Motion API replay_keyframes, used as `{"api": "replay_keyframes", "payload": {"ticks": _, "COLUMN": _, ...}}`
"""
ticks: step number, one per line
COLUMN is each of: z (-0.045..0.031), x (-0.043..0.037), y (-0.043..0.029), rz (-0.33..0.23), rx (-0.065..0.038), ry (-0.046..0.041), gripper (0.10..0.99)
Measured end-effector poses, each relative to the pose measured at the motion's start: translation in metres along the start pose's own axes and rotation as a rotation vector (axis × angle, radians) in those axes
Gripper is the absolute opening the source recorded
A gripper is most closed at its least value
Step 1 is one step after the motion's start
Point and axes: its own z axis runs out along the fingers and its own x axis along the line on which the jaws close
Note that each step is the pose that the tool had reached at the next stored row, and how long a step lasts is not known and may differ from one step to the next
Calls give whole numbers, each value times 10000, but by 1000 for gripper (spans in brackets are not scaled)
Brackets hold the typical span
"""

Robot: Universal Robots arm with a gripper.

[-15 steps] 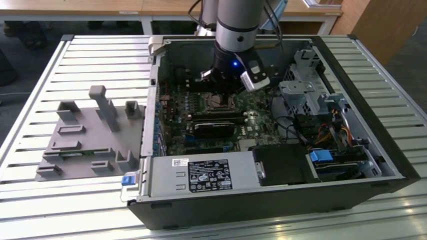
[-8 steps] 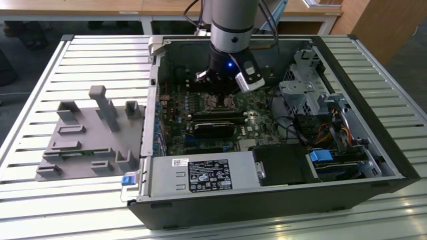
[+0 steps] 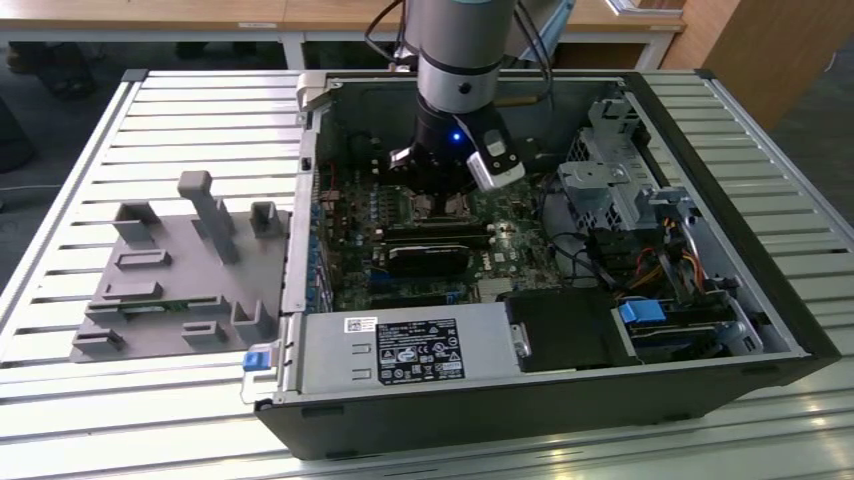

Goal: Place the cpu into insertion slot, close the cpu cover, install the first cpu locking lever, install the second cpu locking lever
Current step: 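Install the second cpu locking lever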

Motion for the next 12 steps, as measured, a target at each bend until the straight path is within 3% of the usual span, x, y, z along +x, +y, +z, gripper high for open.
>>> {"api": "replay_keyframes", "payload": {"ticks": 4, "z": 2, "x": 41, "y": -26, "rz": 0, "rx": -65, "ry": 1, "gripper": 106}}
{"api": "replay_keyframes", "payload": {"ticks": 12, "z": 30, "x": 92, "y": -36, "rz": -1, "rx": -78, "ry": 2, "gripper": 106}}
